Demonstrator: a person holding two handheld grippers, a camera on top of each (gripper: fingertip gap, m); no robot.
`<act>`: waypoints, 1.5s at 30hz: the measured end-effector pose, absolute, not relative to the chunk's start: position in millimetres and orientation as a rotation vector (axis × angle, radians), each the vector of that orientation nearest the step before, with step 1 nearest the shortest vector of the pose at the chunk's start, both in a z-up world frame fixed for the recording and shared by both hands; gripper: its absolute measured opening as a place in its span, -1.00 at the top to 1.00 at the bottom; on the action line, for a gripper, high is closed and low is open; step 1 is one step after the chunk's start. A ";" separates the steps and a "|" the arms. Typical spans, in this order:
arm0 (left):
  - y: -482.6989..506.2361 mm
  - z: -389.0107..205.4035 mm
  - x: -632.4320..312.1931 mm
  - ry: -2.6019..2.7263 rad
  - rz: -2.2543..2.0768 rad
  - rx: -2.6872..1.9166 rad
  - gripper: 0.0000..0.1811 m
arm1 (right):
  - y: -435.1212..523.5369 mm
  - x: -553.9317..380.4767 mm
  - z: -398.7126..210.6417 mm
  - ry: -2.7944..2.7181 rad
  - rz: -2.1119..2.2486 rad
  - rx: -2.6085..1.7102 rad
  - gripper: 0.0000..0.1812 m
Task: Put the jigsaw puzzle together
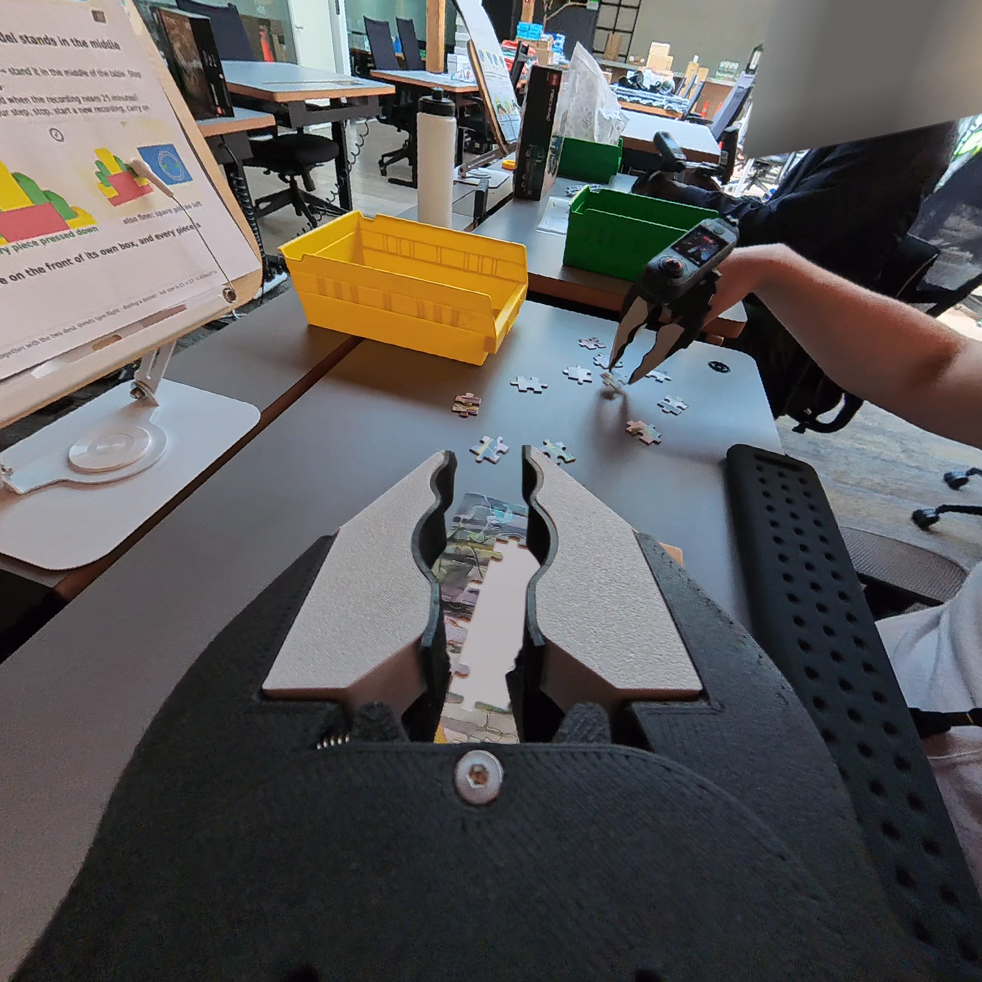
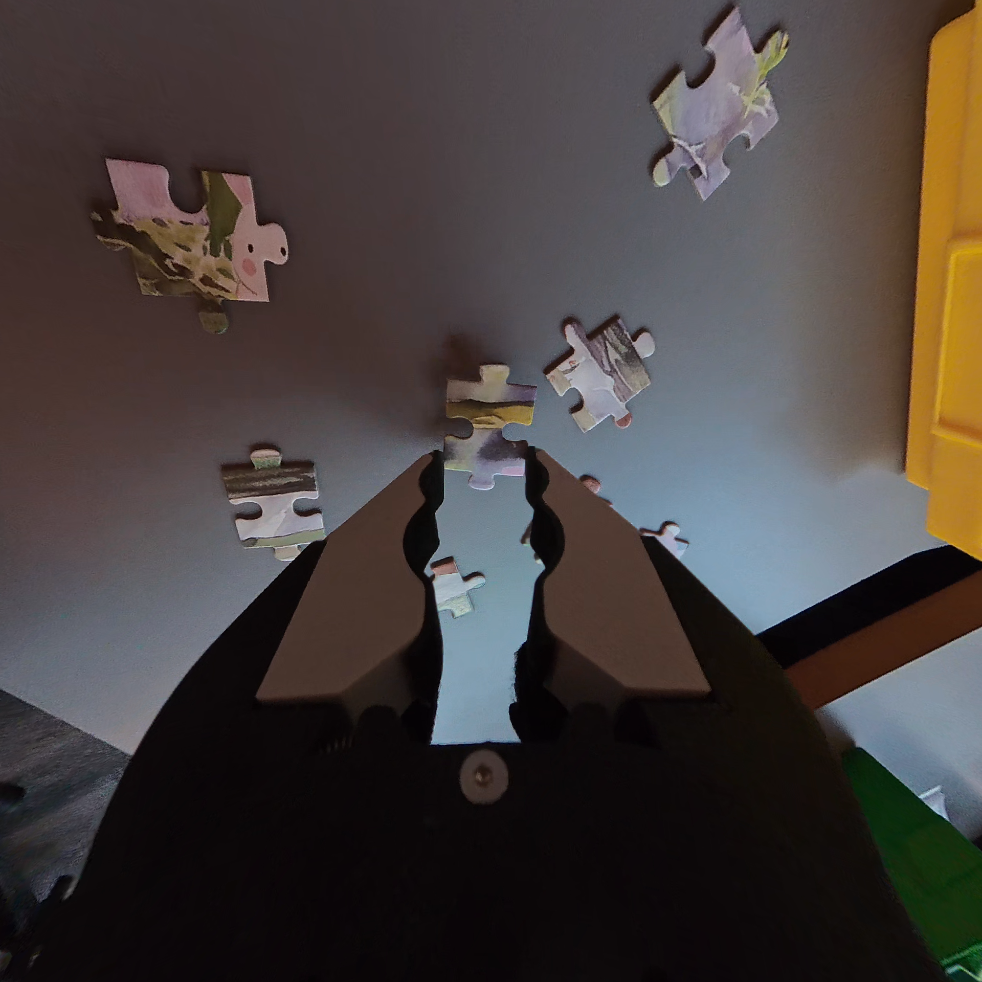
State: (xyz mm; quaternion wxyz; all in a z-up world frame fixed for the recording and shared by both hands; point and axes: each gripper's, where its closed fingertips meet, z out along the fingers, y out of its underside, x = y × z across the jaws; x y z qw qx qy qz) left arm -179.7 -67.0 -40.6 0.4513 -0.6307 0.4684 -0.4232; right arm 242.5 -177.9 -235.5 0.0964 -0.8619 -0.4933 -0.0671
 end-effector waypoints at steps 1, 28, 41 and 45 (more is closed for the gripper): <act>-67.0 -42.9 -177.4 1.161 -1.056 -1.564 0.74 | -175.8 241.1 -233.4 -1.475 -0.226 -2.534 0.67; -61.6 -108.8 -156.4 1.148 -1.202 -1.950 0.68 | -156.9 88.7 -210.3 -1.848 -0.269 -2.116 0.67; -78.9 -176.5 -123.7 1.157 -1.441 -2.257 0.75 | -108.7 -51.8 -190.2 -1.925 -0.089 -1.819 0.68; -75.3 -190.4 -122.0 1.112 -1.430 -2.360 0.73 | -102.6 -75.9 -198.3 -1.969 -0.042 -1.813 0.68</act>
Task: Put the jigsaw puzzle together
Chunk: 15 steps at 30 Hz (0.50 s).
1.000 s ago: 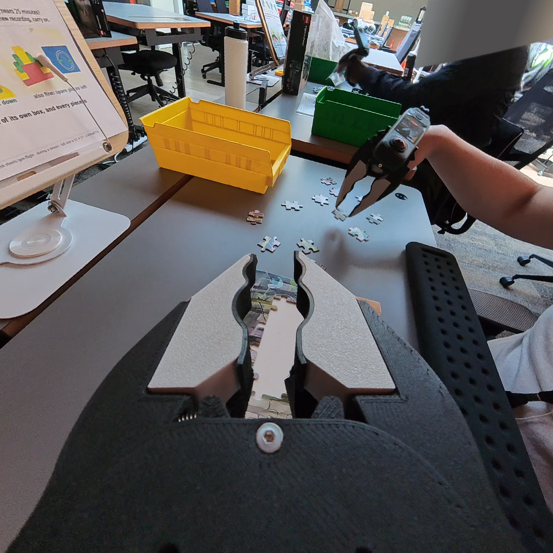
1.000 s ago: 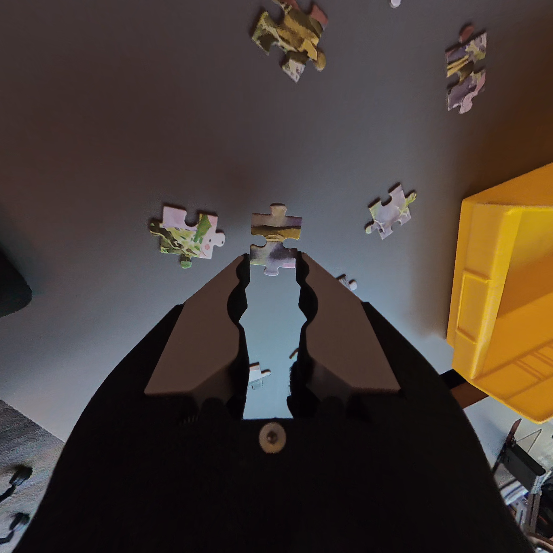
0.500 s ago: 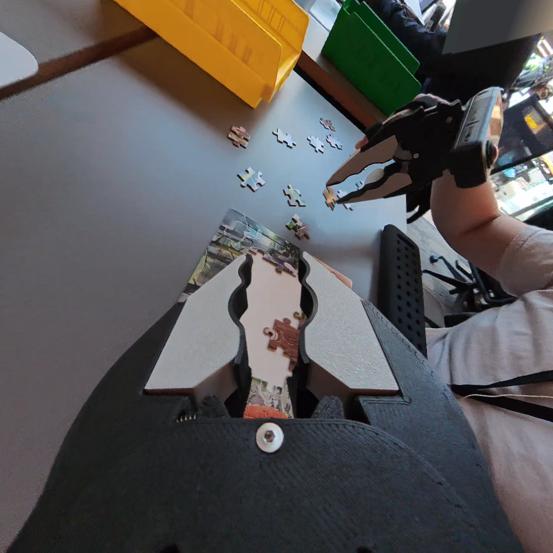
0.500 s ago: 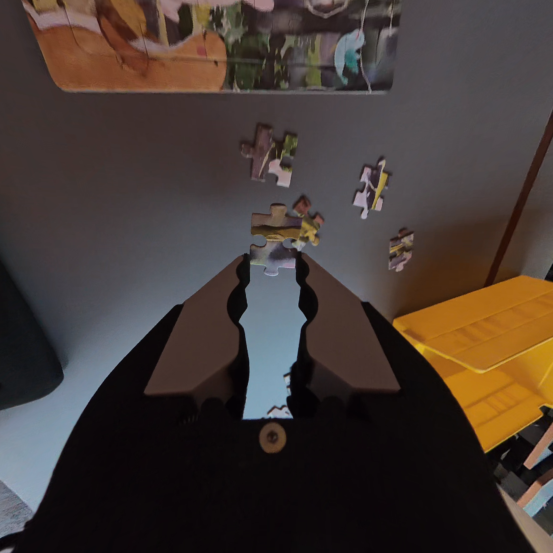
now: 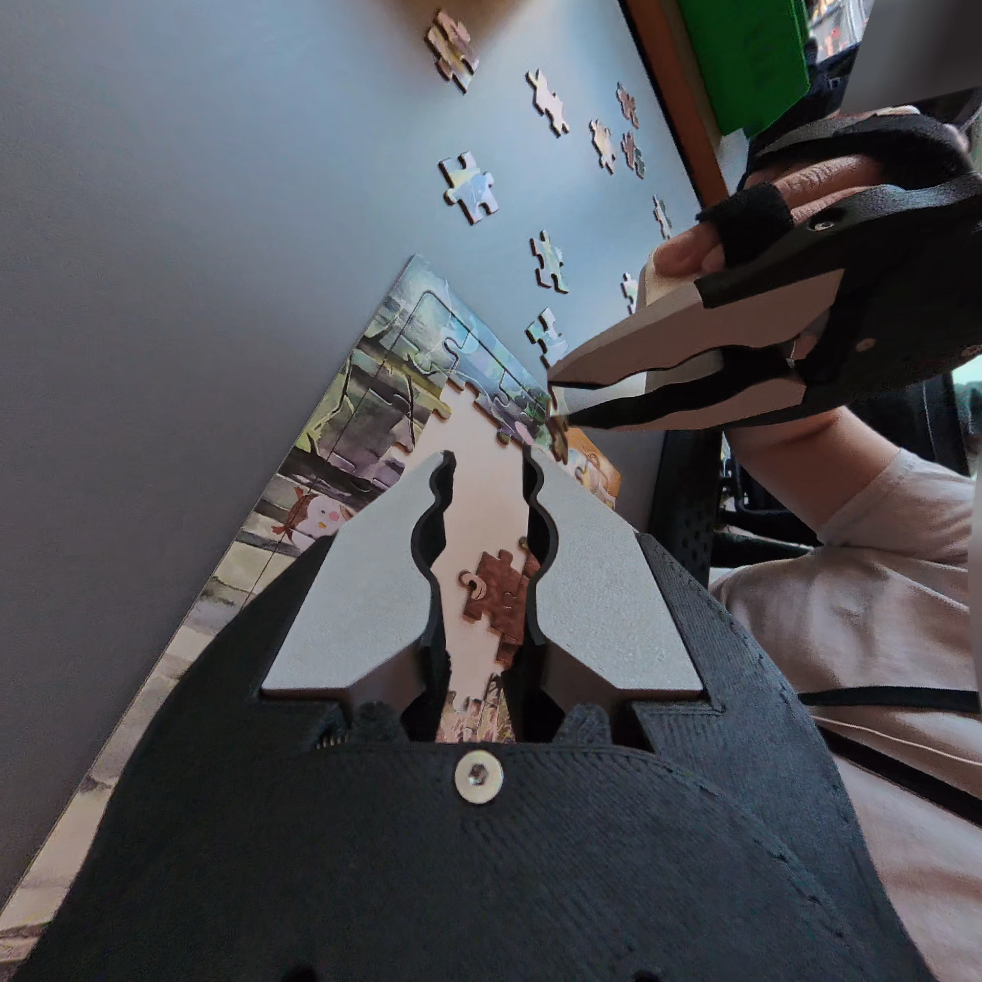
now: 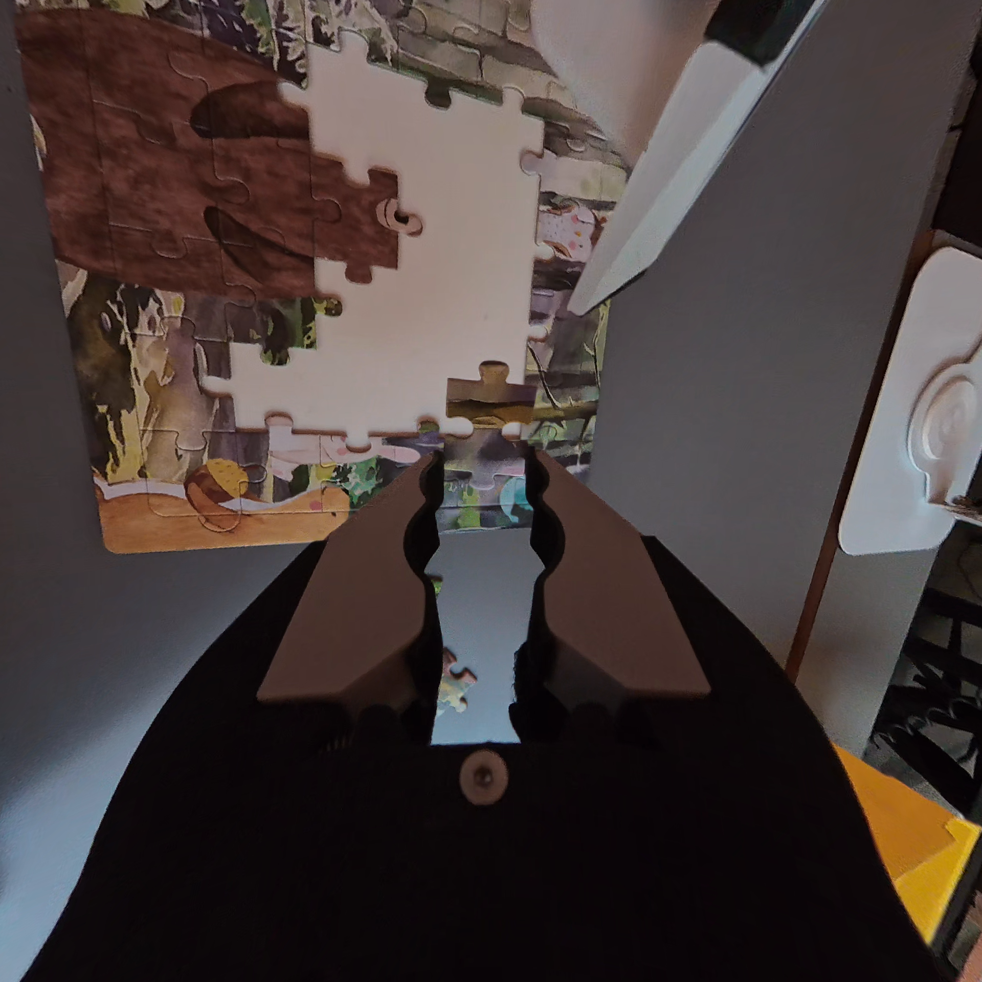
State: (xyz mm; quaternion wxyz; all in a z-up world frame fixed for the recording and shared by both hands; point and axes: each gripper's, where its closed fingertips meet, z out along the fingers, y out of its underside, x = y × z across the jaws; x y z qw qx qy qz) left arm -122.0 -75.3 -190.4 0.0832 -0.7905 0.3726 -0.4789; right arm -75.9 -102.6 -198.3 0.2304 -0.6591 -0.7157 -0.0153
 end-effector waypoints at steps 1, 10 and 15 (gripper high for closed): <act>-76.9 -192.8 -122.8 1.123 -1.427 -2.380 0.74 | -104.3 -80.2 -201.6 -1.989 -0.012 -1.820 0.68; -65.5 -190.1 -147.7 1.019 -1.441 -2.474 0.85 | -94.9 -86.5 -229.9 -2.153 0.085 -1.898 0.68; -58.3 -176.5 -158.0 0.993 -1.414 -2.431 0.86 | -89.0 -82.4 -239.7 -2.197 0.109 -1.996 0.68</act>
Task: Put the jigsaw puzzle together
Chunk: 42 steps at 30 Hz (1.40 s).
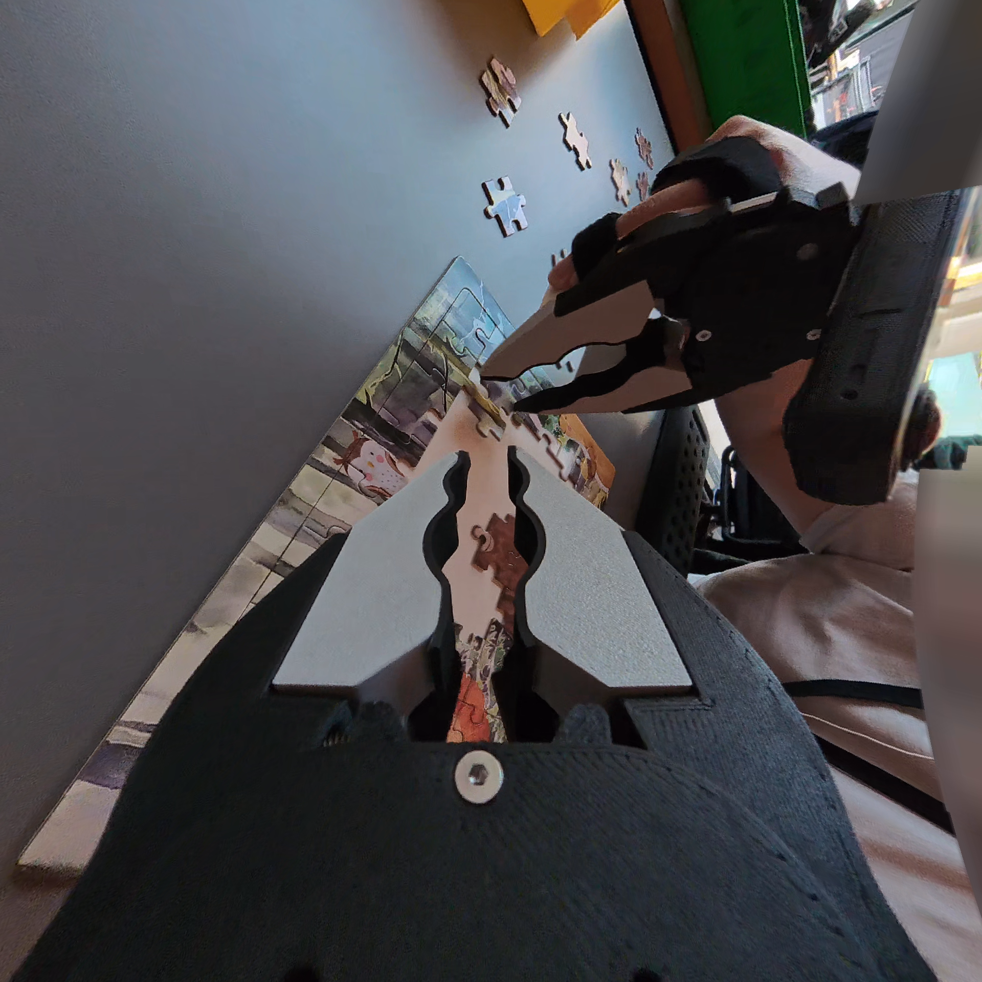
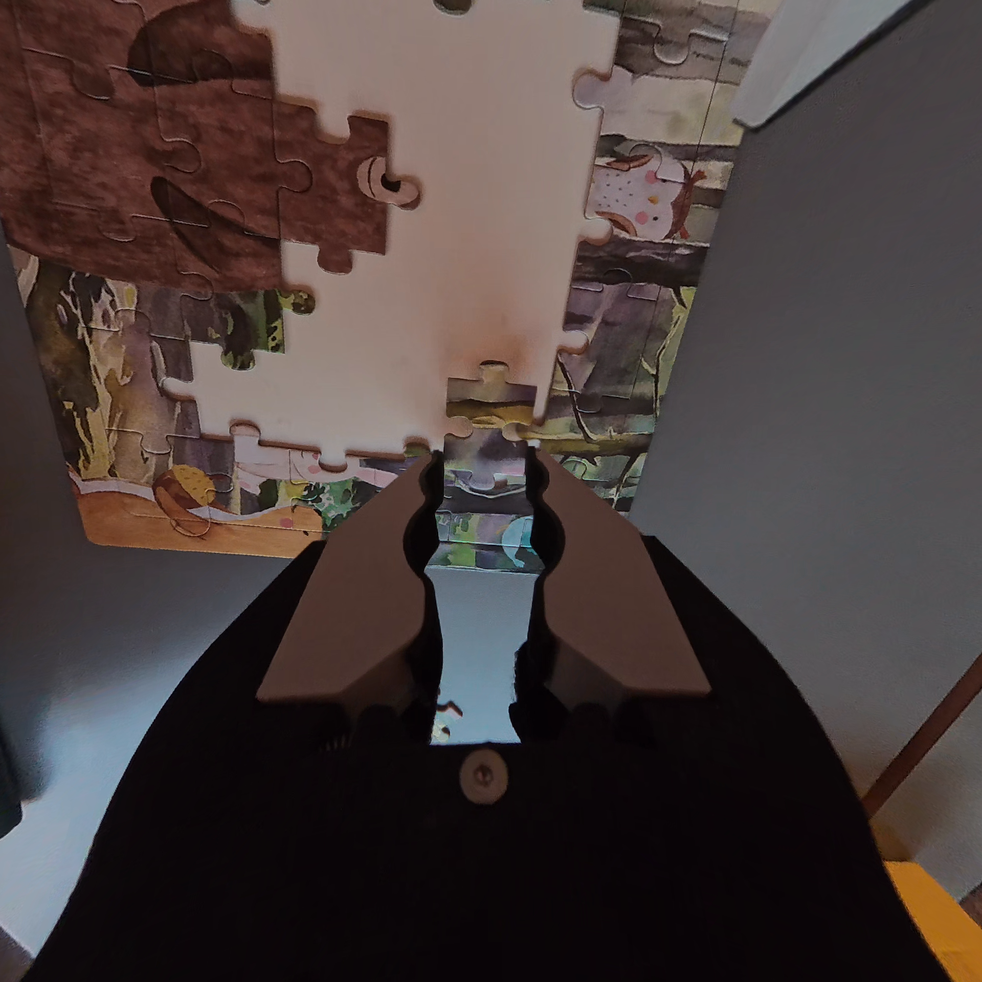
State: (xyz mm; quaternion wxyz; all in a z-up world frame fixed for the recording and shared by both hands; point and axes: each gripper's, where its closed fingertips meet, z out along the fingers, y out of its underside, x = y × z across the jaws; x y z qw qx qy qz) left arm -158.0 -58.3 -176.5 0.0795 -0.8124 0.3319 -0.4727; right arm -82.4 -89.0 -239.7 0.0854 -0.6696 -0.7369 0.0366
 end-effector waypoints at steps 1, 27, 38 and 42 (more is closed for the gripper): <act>-58.1 -173.7 -158.0 0.991 -1.419 -2.420 0.86 | -86.8 -81.3 -240.5 -2.198 0.097 -2.005 0.68; -60.1 -171.6 -149.1 1.040 -1.396 -2.416 0.91 | -79.1 -86.1 -210.0 -1.814 0.461 -1.996 1.00; -78.5 -208.5 -102.1 1.419 -1.065 -2.322 1.00 | -79.3 -78.1 -227.7 -1.848 0.428 -2.045 1.00; -79.3 -220.4 -97.8 1.501 -0.945 -2.293 1.00 | -80.2 -77.3 -230.5 -1.859 0.426 -2.028 1.00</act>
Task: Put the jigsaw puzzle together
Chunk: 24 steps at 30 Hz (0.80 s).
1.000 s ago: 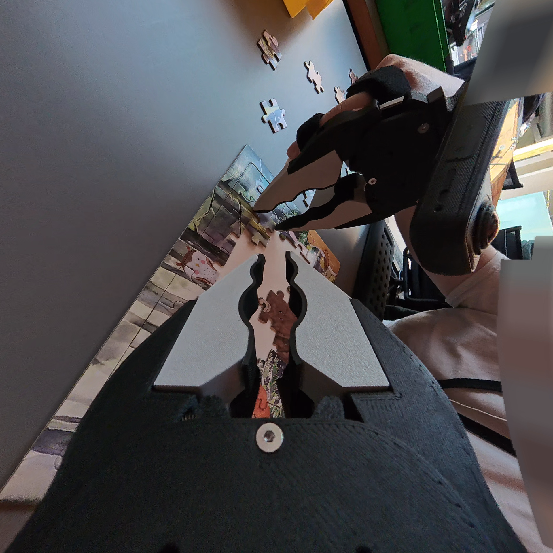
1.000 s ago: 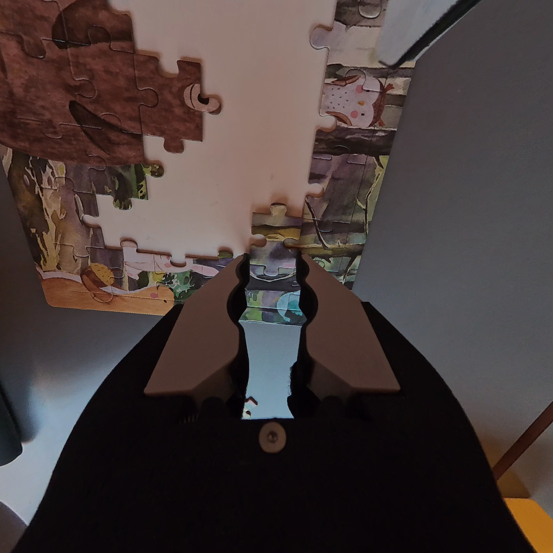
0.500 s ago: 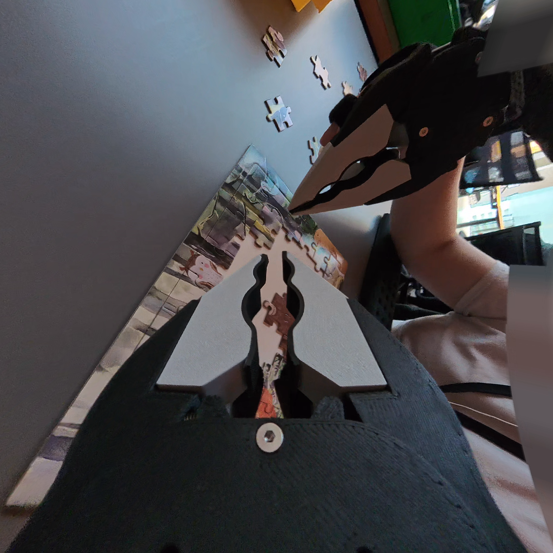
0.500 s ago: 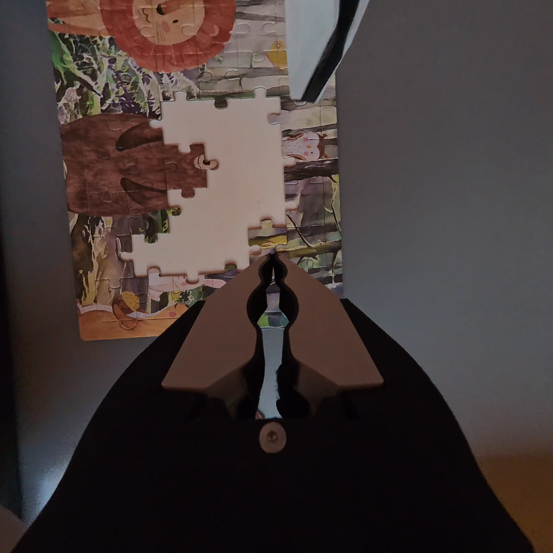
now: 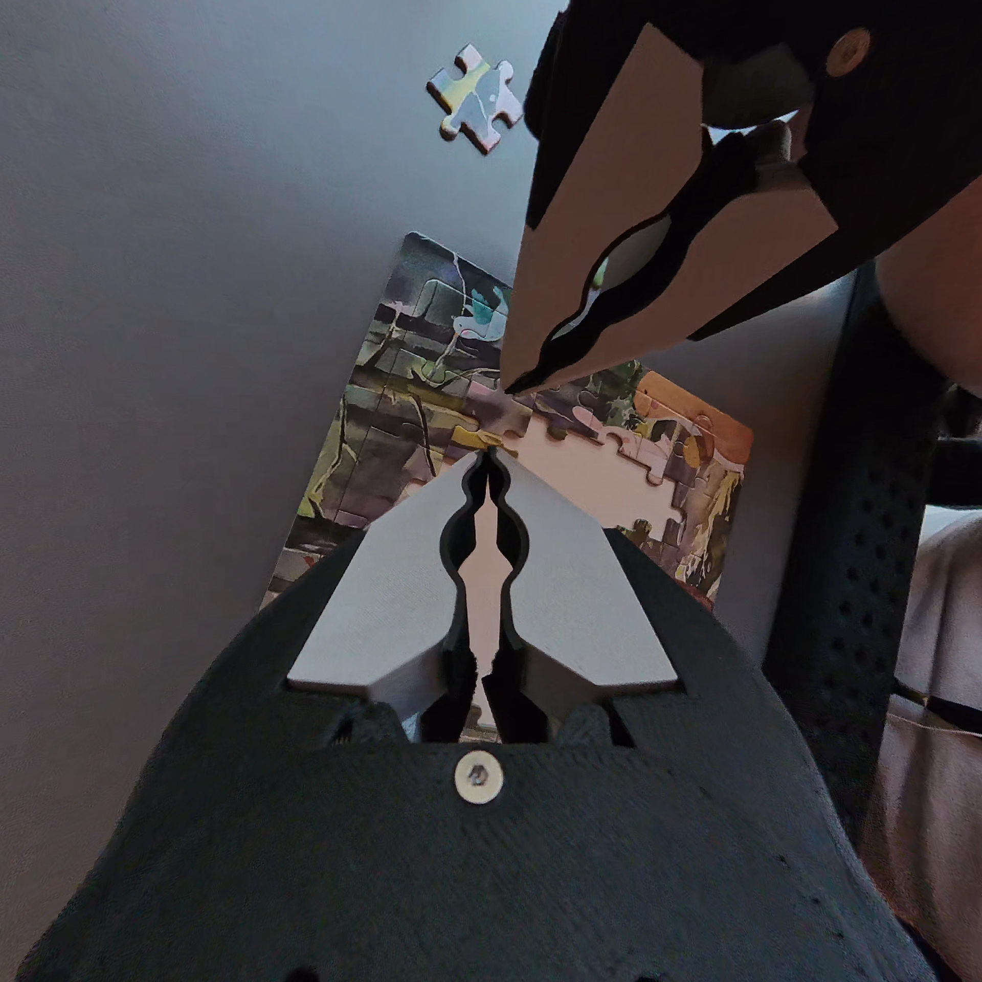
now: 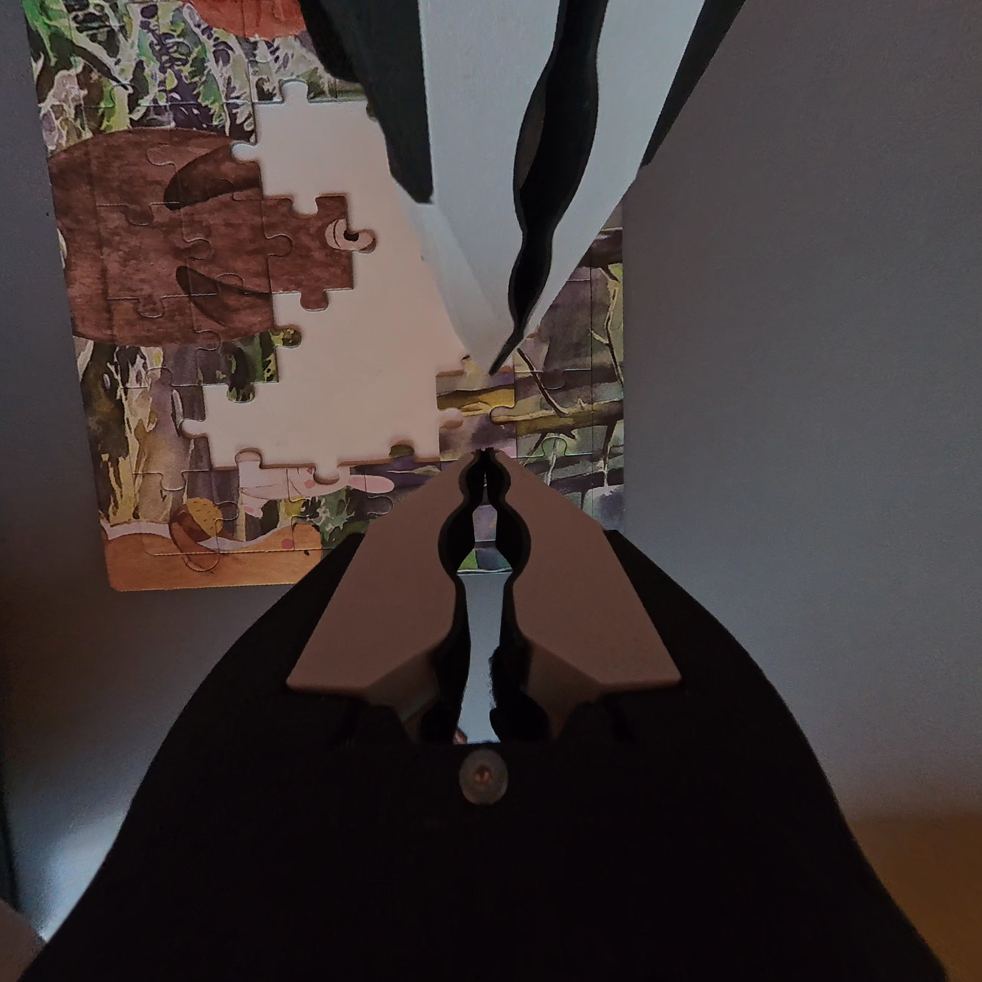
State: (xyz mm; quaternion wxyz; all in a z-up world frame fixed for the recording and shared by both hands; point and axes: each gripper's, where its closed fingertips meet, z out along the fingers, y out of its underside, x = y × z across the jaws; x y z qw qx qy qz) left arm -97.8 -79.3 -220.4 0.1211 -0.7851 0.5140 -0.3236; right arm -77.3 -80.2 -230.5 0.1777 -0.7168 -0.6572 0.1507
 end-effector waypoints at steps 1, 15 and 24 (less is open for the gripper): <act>-79.6 -220.3 -96.7 1.507 -0.938 -2.285 1.00 | -80.3 -77.1 -231.7 -1.862 0.429 -2.028 1.00; -84.1 -238.1 -98.2 1.572 -0.867 -2.339 1.00 | -83.4 -74.6 -244.0 -1.862 0.470 -2.073 1.00; -83.1 -239.7 -96.6 1.547 -0.878 -2.355 1.00 | -73.5 -85.4 -236.3 -1.763 0.514 -2.039 1.00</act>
